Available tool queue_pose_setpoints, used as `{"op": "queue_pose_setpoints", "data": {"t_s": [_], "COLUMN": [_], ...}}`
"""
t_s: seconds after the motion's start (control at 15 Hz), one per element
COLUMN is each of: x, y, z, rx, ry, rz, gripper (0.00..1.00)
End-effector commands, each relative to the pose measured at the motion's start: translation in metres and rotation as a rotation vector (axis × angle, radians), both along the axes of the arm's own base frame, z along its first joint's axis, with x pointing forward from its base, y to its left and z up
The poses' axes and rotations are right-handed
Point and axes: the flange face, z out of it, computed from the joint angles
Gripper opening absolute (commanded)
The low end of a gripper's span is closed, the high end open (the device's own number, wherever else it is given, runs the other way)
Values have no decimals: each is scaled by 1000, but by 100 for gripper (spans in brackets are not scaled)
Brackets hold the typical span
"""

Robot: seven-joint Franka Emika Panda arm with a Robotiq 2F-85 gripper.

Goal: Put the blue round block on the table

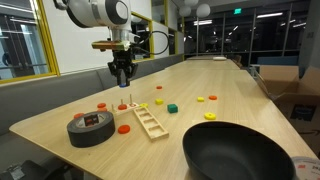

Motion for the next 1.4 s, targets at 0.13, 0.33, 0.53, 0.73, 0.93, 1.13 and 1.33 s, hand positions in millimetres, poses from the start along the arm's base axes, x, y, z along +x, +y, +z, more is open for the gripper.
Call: {"op": "queue_pose_setpoints", "data": {"t_s": [0.13, 0.33, 0.53, 0.73, 0.93, 1.13, 1.33], "x": [12, 18, 31, 45, 56, 64, 69], "y": [45, 55, 55, 54, 53, 52, 51], "z": [-25, -44, -61, -76, -88, -95, -90], "rx": [14, 14, 17, 22, 28, 32, 32], "ry": [38, 58, 75, 89, 102, 108, 100], "rz": [79, 91, 84, 76, 68, 59, 53], "gripper": [24, 24, 24, 24, 24, 24, 70]}}
